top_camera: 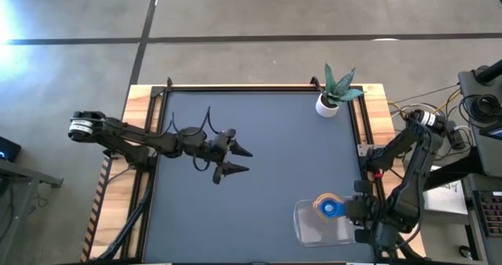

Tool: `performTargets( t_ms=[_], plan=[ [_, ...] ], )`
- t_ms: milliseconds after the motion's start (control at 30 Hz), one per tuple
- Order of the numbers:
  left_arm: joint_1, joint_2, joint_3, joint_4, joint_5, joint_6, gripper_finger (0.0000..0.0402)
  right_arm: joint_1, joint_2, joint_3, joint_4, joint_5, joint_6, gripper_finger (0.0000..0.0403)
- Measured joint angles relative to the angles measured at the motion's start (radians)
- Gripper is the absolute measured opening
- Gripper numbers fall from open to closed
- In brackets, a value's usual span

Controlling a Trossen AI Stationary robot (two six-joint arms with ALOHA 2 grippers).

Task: Nest measuring cups in basket
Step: Put the stacked measuring cups into the bin

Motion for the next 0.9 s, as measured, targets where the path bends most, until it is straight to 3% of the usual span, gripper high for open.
performTargets(
  t_ms=[433, 700, 900],
  plan=[
    [0.000, 0.000, 0.008, 0.017, 0.000, 0.000, 0.0231, -0.002, -0.023, -0.116, 0.110, -0.009, -0.069, 0.0103],
    [0.000, 0.000, 0.008, 0.019, -0.003, -0.008, 0.0231, -0.064, 0.010, -0.154, 0.264, -0.026, -0.147, 0.0103],
    [0.000, 0.000, 0.008, 0.022, -0.004, -0.011, 0.0231, -0.092, 0.038, -0.149, 0.279, -0.053, -0.165, 0.0103]
  ],
)
